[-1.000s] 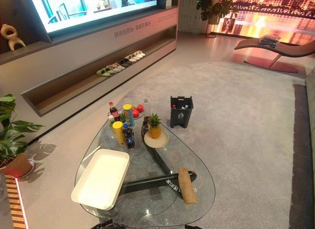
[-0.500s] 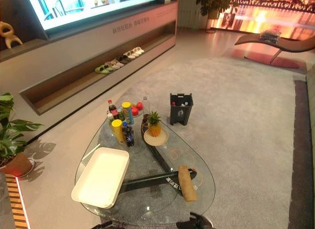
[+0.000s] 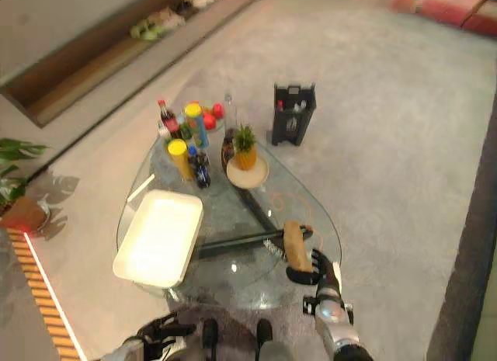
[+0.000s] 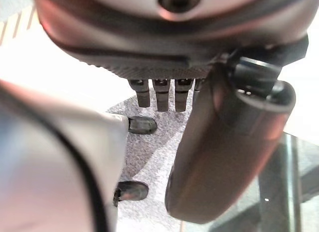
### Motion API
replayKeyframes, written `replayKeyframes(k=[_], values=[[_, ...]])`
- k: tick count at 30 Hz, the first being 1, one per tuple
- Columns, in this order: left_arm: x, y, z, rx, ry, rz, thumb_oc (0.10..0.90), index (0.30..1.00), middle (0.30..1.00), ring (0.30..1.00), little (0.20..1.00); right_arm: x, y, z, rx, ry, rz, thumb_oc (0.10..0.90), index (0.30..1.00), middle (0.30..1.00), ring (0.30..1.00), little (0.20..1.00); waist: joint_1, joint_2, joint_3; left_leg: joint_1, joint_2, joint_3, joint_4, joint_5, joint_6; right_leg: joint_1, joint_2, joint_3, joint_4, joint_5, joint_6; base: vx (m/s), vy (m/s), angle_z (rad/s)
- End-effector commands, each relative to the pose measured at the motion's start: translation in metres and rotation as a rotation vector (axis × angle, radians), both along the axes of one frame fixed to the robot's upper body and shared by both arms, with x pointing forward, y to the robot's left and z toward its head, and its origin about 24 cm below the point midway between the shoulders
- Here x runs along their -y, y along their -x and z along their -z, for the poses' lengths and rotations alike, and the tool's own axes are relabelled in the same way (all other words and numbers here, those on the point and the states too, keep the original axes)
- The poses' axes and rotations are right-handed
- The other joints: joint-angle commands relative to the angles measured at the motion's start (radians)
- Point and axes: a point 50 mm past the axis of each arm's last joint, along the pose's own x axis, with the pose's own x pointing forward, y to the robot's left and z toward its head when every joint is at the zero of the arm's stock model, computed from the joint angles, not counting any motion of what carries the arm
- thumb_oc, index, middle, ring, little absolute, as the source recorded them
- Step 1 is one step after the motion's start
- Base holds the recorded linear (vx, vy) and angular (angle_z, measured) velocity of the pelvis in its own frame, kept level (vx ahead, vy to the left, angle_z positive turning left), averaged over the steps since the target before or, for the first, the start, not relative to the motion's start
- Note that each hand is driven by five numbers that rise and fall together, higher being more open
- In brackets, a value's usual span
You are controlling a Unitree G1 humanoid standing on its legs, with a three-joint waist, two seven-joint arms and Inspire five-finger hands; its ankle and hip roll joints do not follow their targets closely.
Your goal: Wipe the table with a cloth and put it in the basket.
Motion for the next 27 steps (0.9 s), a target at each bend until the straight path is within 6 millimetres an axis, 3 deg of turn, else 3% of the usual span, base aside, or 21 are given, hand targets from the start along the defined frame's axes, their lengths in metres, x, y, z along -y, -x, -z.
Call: replayKeyframes(k=[1,7,14,23,27], values=[[-0.002,-0.010,-0.005,0.046,-0.019,-0.041,0.800,0.900,0.900,0.900,0.900,0.006,-0.027,-0.050,0.240,0.130,0.021,0.800,0.900,0.900,0.900,0.900,-0.023,-0.012,0.024,-0.106,-0.014,0.103,0.133,-0.095,0.046,-0.157,-0.060,-0.022,0.171,-0.054,0.001,-0.14,0.091,-0.06],[0.014,-0.044,-0.023,0.171,0.016,-0.065,0.800,0.900,0.900,0.900,0.900,0.004,-0.052,-0.096,0.432,0.215,0.043,0.800,0.900,0.900,0.900,0.900,-0.042,0.010,0.109,-0.239,-0.022,0.101,0.209,-0.089,0.044,-0.284,-0.072,-0.004,0.241,-0.054,-0.011,-0.10,0.101,-0.06],[0.029,-0.075,-0.042,0.278,0.043,-0.084,0.800,0.900,0.900,0.900,0.900,-0.007,-0.075,-0.136,0.576,0.264,0.076,0.800,0.900,0.900,0.900,0.900,-0.055,0.029,0.181,-0.339,-0.026,0.103,0.265,-0.082,0.040,-0.382,-0.080,0.017,0.282,-0.045,-0.015,-0.04,0.071,0.00],[0.034,-0.099,-0.059,0.348,0.067,-0.107,0.800,0.900,0.900,0.900,0.900,-0.022,-0.099,-0.187,0.731,0.304,0.077,0.800,0.900,0.900,0.900,0.900,-0.059,0.048,0.258,-0.444,-0.030,0.109,0.324,-0.079,0.039,-0.487,-0.091,0.041,0.320,-0.031,-0.012,-0.01,0.058,0.00],[0.036,-0.105,-0.064,0.363,0.075,-0.110,0.800,0.900,0.900,0.900,0.900,-0.024,-0.104,-0.204,0.774,0.312,0.079,0.800,0.900,0.900,0.900,0.900,-0.055,0.056,0.258,-0.499,-0.028,0.110,0.347,-0.082,0.041,-0.549,-0.095,0.057,0.343,-0.030,-0.008,0.03,0.028,0.00]])
